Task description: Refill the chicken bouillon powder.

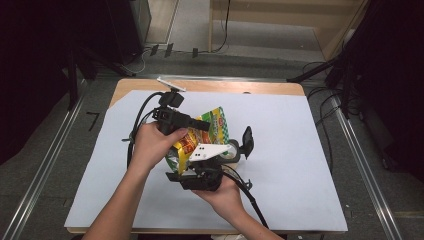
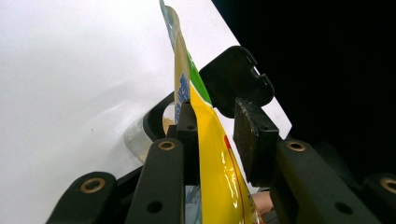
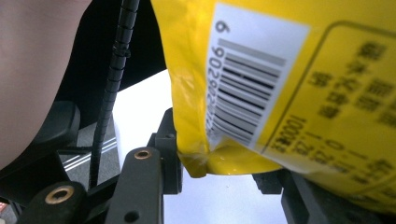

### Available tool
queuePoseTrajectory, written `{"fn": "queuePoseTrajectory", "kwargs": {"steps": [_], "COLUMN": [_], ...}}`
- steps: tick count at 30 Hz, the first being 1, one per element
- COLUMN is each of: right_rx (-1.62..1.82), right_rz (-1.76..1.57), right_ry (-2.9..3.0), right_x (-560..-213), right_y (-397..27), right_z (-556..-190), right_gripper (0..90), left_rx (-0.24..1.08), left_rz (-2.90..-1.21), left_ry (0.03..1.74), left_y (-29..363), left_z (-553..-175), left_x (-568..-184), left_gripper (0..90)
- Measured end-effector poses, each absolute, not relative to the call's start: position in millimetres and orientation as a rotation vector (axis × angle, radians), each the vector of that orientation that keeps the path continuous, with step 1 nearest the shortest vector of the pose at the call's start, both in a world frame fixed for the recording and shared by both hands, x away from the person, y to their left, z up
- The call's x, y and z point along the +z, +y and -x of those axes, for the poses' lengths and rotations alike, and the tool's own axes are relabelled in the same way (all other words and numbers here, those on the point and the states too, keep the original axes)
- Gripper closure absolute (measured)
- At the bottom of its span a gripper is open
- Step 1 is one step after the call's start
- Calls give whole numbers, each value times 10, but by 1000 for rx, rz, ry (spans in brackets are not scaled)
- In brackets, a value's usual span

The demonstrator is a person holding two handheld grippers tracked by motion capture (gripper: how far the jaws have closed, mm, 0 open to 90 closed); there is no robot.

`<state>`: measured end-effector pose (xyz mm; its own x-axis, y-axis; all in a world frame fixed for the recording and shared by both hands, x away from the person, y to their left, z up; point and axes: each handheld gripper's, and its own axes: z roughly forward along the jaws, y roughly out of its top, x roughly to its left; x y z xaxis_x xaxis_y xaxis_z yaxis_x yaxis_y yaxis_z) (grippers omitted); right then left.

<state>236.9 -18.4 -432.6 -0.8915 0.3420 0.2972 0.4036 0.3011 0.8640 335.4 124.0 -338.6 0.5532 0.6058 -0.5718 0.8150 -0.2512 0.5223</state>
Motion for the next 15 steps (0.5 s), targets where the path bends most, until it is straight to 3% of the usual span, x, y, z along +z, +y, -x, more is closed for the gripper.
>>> {"fn": "queuePoseTrajectory", "kwargs": {"steps": [15], "right_rx": [-1669], "right_rz": [710], "right_ry": [-2498], "right_x": [-4366], "right_y": [-199], "right_z": [-2412], "right_gripper": [624], "left_rx": [-295], "left_rz": [-1959], "left_ry": [1145], "left_y": [1279], "left_z": [-3349], "left_x": [-3401], "left_gripper": [730]}}
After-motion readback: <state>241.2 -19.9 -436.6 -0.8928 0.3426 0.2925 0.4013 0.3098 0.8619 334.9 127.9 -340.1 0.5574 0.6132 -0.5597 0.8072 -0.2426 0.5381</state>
